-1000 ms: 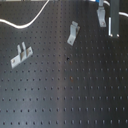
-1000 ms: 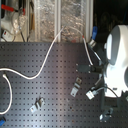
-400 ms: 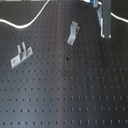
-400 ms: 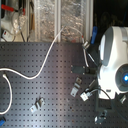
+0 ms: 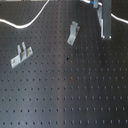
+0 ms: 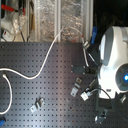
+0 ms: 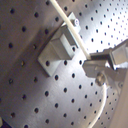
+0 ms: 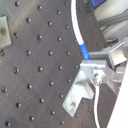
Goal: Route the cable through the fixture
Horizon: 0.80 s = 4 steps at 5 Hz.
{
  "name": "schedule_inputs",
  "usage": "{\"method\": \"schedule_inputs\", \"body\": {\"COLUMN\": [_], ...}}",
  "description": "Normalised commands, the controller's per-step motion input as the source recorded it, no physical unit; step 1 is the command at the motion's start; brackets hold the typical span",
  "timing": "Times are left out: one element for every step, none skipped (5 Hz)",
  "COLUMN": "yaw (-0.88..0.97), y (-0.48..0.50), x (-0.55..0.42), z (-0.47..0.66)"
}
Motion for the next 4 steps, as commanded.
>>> {"method": "schedule_inputs", "body": {"yaw": [-0.05, -0.04, -0.08, -0.05], "y": [0.240, 0.204, 0.048, -0.214], "x": [0.012, 0.010, 0.004, 0.003], "z": [0.45, 0.45, 0.26, 0.15]}}
